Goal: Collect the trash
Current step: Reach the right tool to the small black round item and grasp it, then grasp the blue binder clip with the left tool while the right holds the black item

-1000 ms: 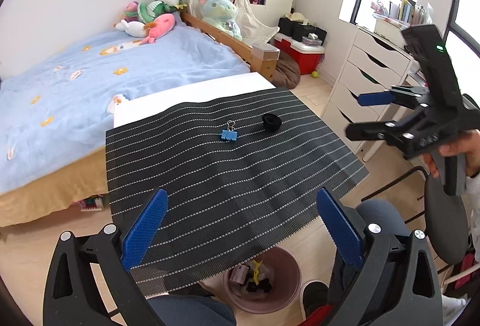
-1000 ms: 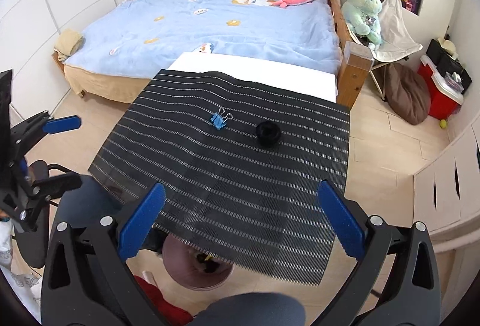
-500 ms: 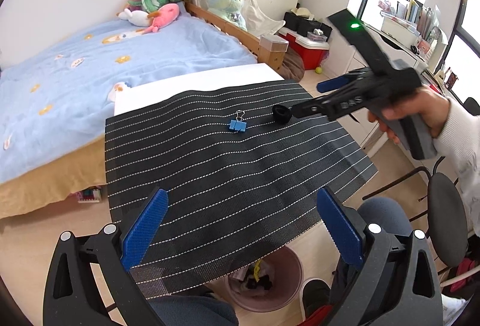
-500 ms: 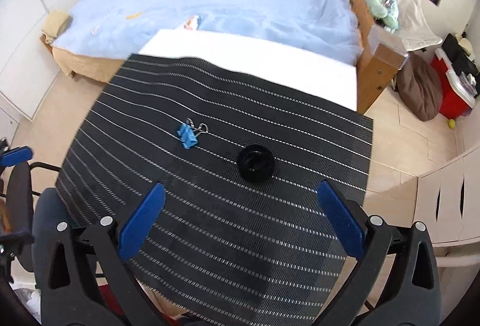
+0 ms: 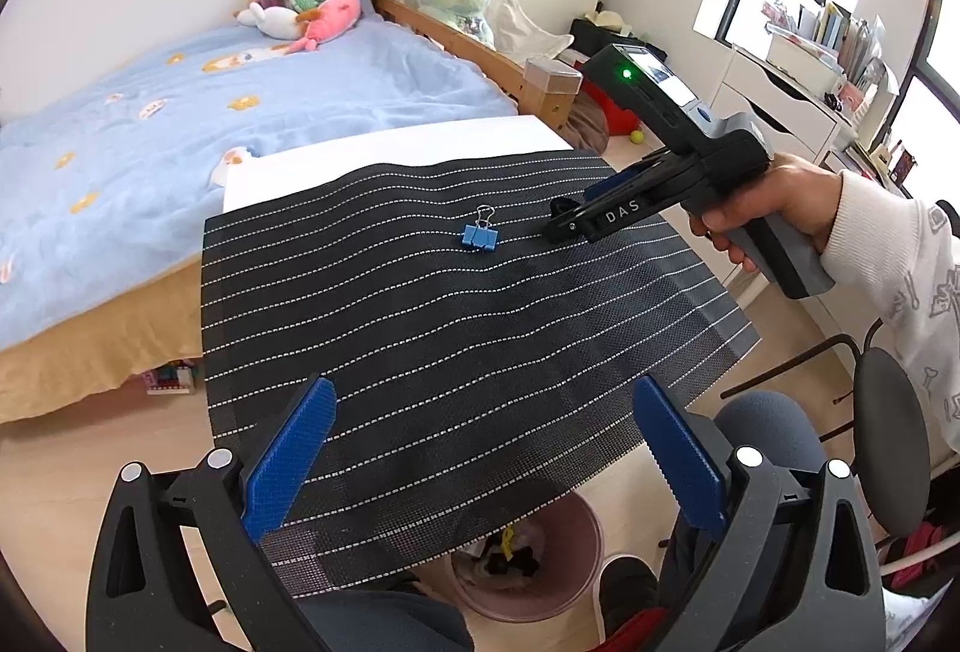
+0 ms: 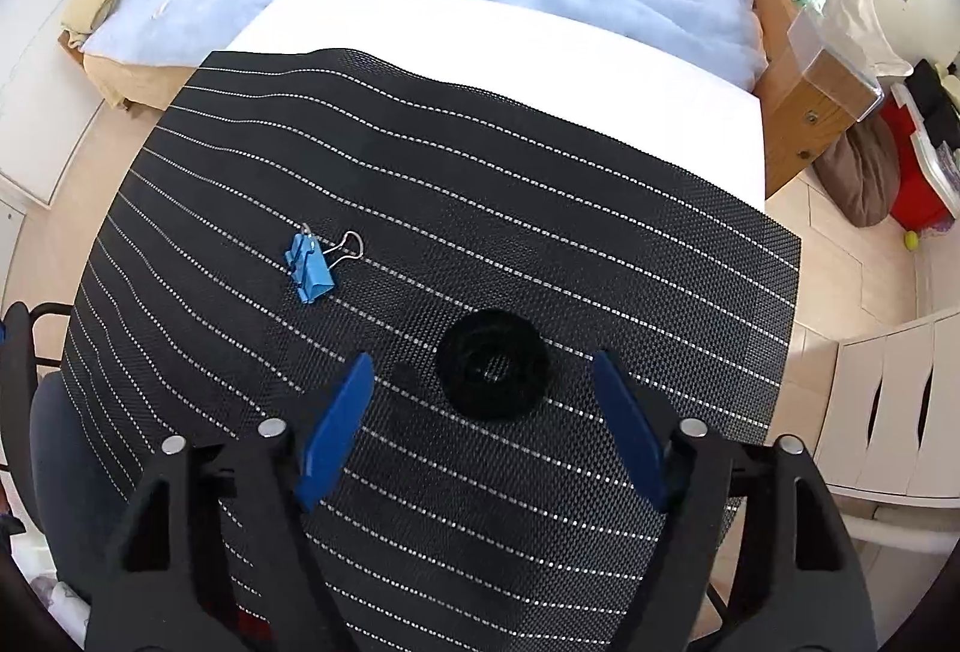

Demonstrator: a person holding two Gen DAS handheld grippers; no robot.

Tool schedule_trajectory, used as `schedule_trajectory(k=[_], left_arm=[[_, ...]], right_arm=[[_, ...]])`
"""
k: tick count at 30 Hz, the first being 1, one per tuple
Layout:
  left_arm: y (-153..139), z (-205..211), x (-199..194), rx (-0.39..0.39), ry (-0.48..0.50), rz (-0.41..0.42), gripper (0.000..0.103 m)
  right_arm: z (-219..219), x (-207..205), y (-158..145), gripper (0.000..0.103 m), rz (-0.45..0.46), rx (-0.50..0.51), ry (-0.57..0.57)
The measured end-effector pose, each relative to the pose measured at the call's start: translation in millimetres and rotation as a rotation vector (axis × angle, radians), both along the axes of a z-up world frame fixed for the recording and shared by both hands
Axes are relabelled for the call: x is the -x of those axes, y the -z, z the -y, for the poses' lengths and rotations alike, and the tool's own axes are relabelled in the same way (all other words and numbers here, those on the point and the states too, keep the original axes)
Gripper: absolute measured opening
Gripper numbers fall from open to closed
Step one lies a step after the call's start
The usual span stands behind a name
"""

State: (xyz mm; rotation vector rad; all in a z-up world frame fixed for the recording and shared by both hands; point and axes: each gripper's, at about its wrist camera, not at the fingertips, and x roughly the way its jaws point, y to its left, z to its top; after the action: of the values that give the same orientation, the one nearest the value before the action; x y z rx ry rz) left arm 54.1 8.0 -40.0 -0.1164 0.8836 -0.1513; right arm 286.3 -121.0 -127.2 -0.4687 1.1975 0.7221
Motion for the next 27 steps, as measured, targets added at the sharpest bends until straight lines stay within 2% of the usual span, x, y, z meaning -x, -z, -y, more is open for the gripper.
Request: schedule_trajectory(k=[5, 7, 10, 20, 27], left_arm=[[1.7, 0.1, -0.5, 0.001, 0.0, -0.005, 0.095], [1.5, 0.5, -1.0, 0.0, 0.001, -0.003, 0.095], [1.0, 1.7, -1.8, -0.003, 0.004, -0.003, 0.095], [-5.4, 8.6, -13.1, -0.028, 0.033, 0.011, 0.095], [-15.8, 13.2, -36.4, -0.066, 0.059, 0.041, 0.095]], right_arm=[[-2.3, -1.2, 4.4, 0.054, -0.004, 0.013, -0.006], [-1.6, -1.4, 3.6, 0.039, 0.001, 0.012, -0.003], [-0.8, -0.5, 2.2, 0.033, 0.008, 0.013, -0.003], [11.2, 6.8, -11.9, 0.032, 0.021, -0.033, 0.022], [20.2, 14.6, -25.3, 0.032, 0.031, -0.071, 0.026]])
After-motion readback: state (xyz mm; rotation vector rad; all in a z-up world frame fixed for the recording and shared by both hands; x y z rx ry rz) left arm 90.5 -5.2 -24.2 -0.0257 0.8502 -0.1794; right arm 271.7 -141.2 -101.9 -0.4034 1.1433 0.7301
